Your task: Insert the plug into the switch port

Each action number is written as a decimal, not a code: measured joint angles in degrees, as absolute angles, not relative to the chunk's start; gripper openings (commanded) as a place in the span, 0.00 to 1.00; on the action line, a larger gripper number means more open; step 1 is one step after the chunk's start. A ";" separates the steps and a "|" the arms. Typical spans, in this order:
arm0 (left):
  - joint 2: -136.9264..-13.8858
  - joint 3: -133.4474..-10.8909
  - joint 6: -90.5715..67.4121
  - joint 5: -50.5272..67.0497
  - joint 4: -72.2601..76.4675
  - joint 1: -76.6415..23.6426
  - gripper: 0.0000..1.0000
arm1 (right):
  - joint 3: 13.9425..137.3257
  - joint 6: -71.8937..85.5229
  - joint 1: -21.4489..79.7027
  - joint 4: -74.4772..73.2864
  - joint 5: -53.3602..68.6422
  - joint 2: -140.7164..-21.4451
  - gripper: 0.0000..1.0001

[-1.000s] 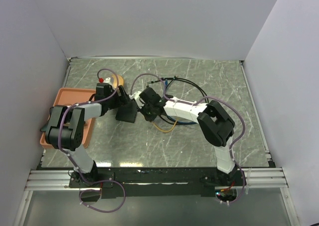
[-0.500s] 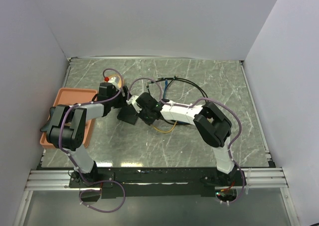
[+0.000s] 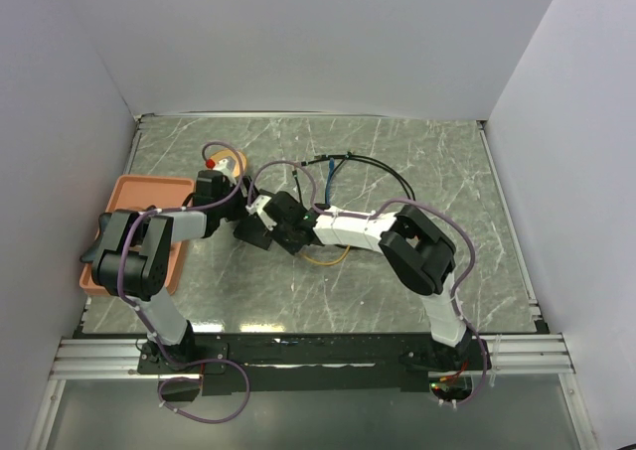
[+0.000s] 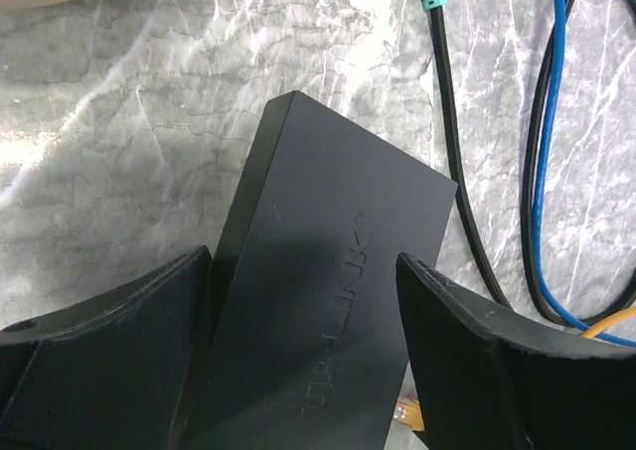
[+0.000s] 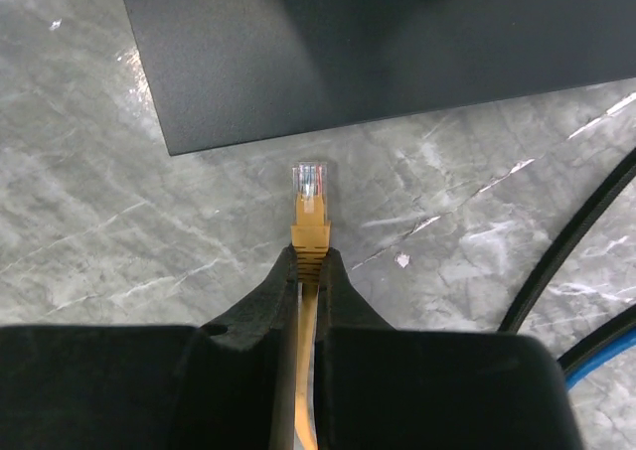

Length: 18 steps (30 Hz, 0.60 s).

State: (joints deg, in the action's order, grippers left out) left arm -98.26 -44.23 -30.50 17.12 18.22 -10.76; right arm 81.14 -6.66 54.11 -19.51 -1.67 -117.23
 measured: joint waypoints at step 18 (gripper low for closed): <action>-98.21 -43.92 -30.92 17.69 18.76 -10.52 0.81 | 82.76 -4.89 54.17 -18.46 -3.86 -118.50 0.00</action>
State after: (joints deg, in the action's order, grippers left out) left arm -98.21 -43.92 -30.92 17.69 18.76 -10.52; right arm 82.76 -4.89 54.17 -18.46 -3.86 -118.50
